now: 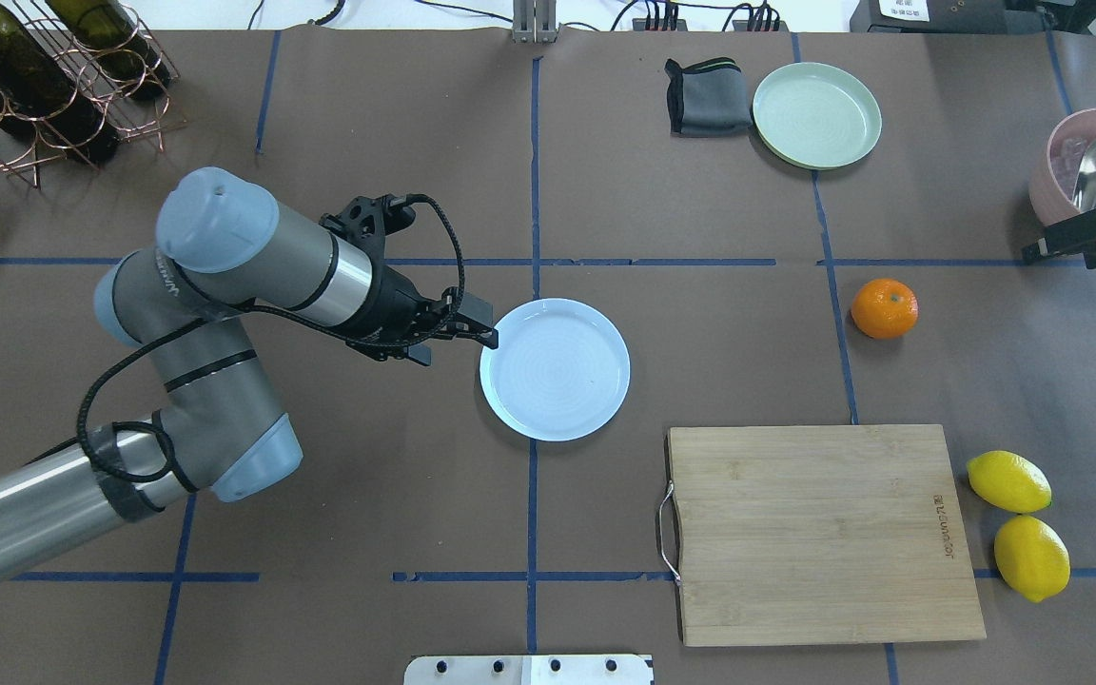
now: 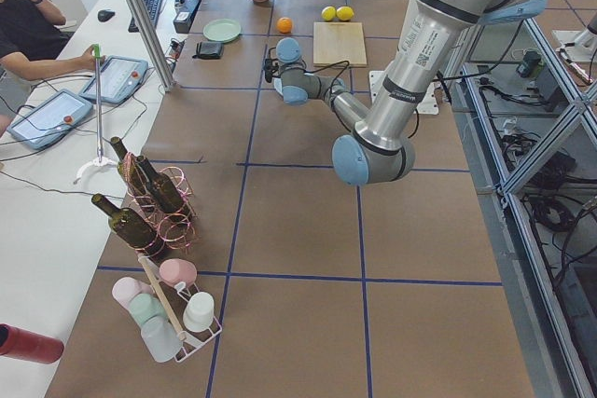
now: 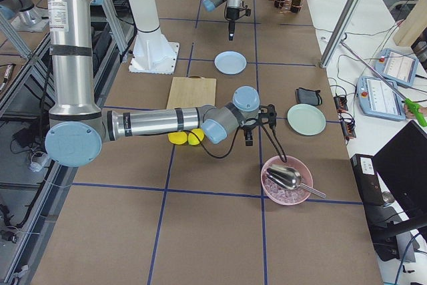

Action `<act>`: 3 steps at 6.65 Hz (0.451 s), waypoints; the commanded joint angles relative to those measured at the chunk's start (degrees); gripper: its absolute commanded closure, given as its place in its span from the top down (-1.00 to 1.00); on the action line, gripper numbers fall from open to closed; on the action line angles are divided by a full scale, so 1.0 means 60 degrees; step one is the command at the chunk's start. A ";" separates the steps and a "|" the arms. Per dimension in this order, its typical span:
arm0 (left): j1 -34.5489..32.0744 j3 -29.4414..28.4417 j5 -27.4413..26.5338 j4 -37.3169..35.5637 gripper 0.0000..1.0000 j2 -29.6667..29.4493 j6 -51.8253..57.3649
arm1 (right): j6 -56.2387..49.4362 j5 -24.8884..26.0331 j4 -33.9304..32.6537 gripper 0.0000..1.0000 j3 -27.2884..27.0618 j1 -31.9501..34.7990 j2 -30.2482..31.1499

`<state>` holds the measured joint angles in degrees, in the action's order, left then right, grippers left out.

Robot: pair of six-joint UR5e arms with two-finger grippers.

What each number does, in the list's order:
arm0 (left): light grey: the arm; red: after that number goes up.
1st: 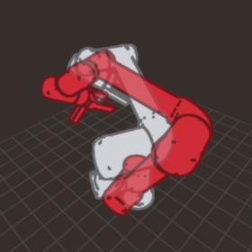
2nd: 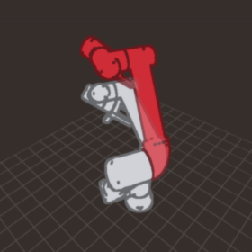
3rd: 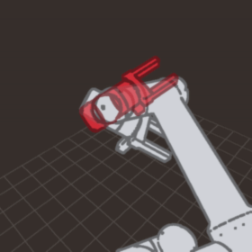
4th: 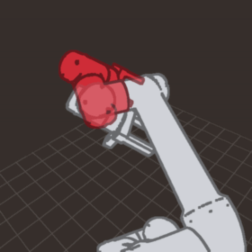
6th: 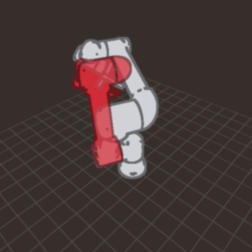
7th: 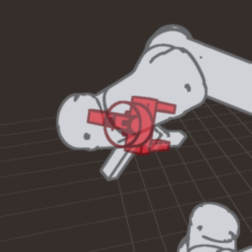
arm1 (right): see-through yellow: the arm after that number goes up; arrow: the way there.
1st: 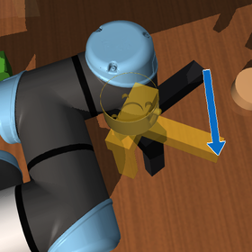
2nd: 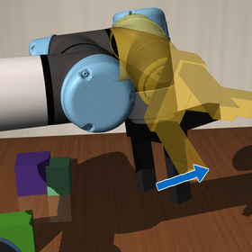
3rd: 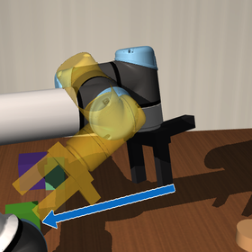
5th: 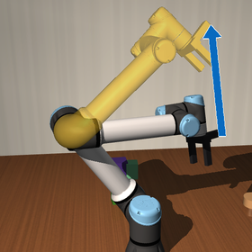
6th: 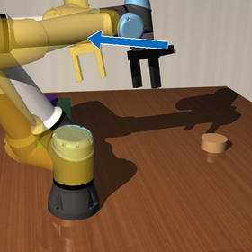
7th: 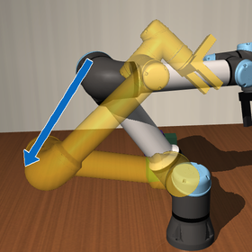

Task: Pick orange to plate
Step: 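Release the plate and lift the left gripper while the right gripper reaches the orange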

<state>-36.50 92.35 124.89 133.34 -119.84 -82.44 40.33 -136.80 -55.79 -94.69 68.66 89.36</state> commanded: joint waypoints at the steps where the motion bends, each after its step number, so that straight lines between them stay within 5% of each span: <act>1: -0.0345 0.1174 0.0029 -0.0001 0.99 0.0826 -0.0248 | 0.2142 0.1651 -0.0003 1.00 -0.0519 -0.1444 -0.0360; 3: -0.0376 0.1249 0.0000 -0.0001 0.99 0.0828 -0.0614 | 0.2756 0.3121 -0.0134 1.00 -0.0420 -0.2752 -0.0728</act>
<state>-38.60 99.25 124.97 133.33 -115.10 -84.94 55.01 -122.87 -56.26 -97.31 56.10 85.92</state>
